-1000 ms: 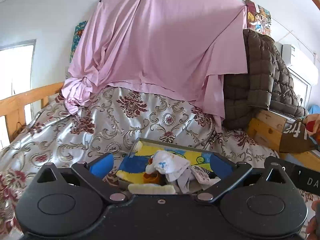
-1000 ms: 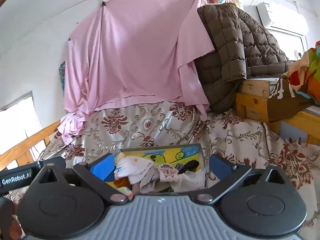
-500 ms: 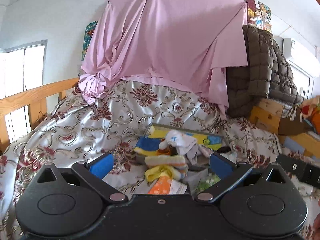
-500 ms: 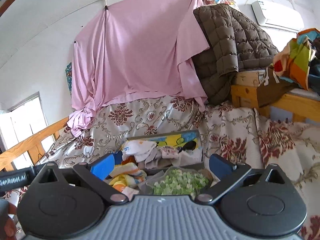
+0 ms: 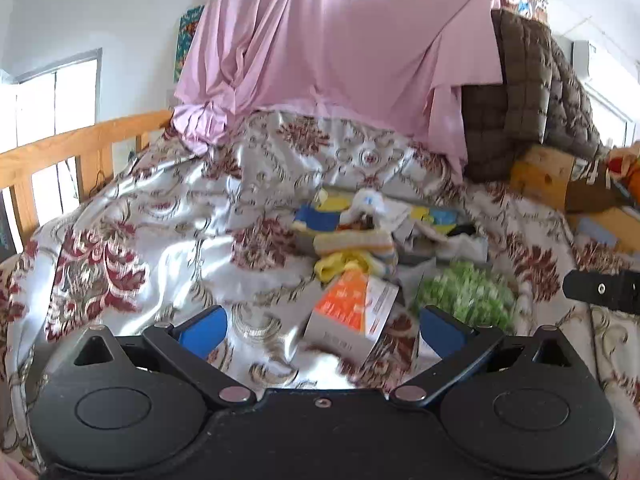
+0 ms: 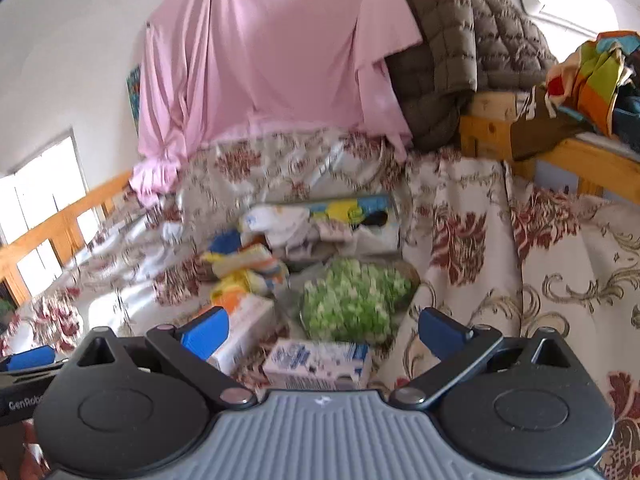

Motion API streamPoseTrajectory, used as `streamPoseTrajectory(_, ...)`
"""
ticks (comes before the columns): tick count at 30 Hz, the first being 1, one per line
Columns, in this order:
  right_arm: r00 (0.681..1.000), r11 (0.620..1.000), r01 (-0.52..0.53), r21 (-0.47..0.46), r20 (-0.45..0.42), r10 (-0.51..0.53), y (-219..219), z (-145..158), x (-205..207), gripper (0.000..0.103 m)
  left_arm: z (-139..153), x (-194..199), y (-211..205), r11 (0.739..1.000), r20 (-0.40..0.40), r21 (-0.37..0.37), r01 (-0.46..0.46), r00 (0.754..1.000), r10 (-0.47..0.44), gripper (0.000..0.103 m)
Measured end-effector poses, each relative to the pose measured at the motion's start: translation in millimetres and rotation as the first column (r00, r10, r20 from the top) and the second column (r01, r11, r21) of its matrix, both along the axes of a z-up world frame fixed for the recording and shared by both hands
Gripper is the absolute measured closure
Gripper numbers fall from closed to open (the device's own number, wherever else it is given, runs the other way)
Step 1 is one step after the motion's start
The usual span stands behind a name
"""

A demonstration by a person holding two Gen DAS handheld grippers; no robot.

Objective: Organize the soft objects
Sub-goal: 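Move both open grippers back over the remaining items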

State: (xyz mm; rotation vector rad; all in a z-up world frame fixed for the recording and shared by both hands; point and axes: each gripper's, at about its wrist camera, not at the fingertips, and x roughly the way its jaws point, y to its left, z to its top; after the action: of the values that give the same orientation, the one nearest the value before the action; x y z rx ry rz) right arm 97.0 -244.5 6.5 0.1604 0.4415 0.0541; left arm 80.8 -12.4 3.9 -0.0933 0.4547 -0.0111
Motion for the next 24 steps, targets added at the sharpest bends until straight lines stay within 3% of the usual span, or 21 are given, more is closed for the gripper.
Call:
streamPoseTrajectory(11,0.992,0.997,-0.046,-0.062,-0.121,0.038,19,-15,19,0.0,-24,9,4,1.0,-0.082,0.018,-0.008,0.997,0.01,0.001)
streamPoseTrajectory(24,0.979,0.993,-0.109,-0.045,-0.175,0.1,33,-28,39,0.0,-27,23,18,0.995,-0.113,-0.045,-0.092,0.99,0.086,0.001)
